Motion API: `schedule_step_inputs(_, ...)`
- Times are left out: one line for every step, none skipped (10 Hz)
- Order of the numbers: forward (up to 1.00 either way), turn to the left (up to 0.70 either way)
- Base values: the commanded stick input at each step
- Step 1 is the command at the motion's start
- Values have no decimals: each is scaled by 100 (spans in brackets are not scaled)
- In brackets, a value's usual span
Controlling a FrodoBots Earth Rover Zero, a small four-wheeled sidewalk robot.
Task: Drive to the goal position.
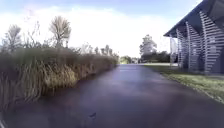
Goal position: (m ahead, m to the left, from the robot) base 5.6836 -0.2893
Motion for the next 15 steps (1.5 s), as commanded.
schedule_step_inputs(8, 0)
schedule_step_inputs(8, 0)
schedule_step_inputs(9, 0)
schedule_step_inputs(8, 0)
schedule_step_inputs(8, 0)
schedule_step_inputs(8, 0)
schedule_step_inputs(8, 0)
schedule_step_inputs(8, 0)
schedule_step_inputs(8, 0)
schedule_step_inputs(8, 0)
schedule_step_inputs(9, 0)
schedule_step_inputs(8, 0)
schedule_step_inputs(8, 0)
schedule_step_inputs(8, 0)
schedule_step_inputs(8, 0)
